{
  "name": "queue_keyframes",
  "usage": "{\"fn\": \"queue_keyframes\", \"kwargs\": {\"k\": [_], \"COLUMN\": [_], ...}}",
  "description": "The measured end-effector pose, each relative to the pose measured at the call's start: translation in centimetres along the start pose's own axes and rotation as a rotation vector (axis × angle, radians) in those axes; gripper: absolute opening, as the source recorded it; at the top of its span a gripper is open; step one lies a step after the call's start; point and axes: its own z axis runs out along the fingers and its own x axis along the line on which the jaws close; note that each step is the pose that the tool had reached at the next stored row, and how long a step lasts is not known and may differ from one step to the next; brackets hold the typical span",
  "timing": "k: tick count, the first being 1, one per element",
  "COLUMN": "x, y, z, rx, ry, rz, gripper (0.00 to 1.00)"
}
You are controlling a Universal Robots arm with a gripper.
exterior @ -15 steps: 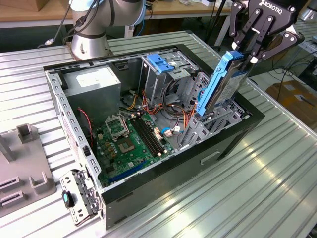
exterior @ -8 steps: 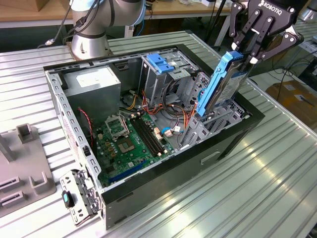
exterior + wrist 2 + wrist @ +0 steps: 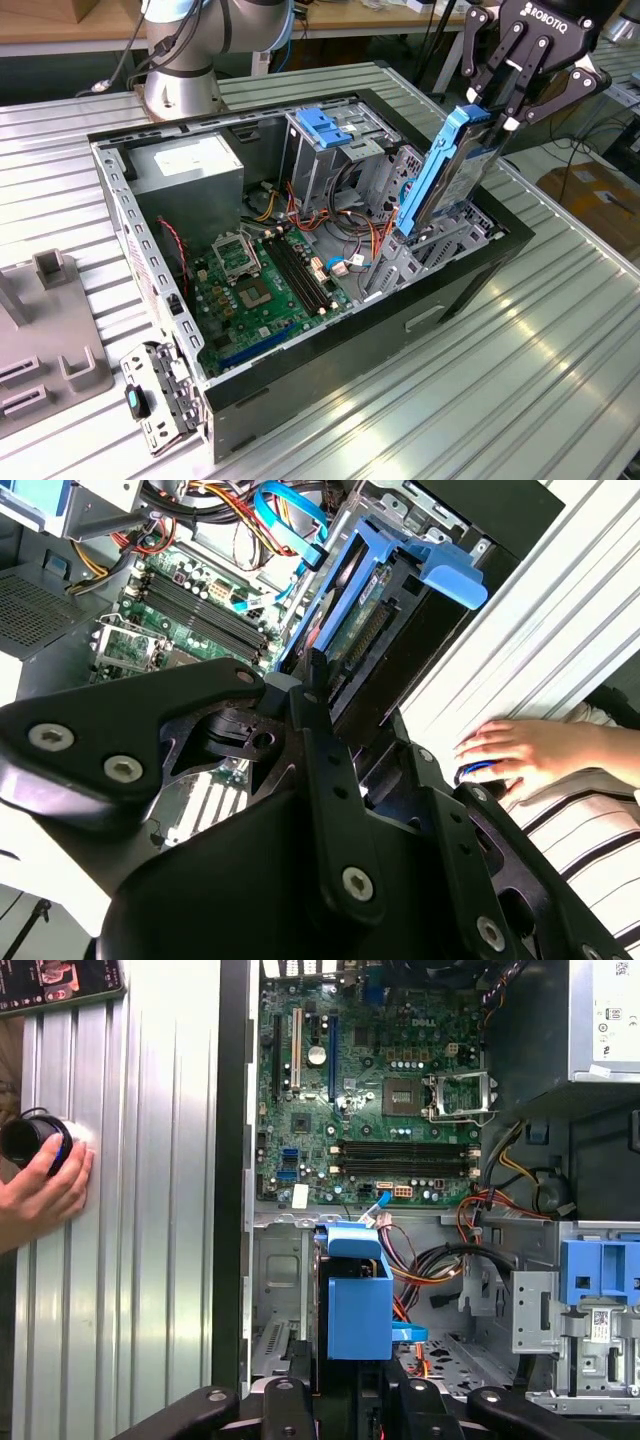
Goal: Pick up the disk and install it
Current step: 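Pick up the disk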
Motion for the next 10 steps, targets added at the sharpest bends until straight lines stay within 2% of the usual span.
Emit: {"fn": "queue_keyframes", "kwargs": {"k": [6,10], "x": [0.00,0.00], "y": [-0.01,-0.42], "z": [0.25,0.43], "rx": [0.0000,0.0000], "ry": [-0.0001,0.0000], "rz": [0.000,0.000], "gripper": [0.35,0.35]}}
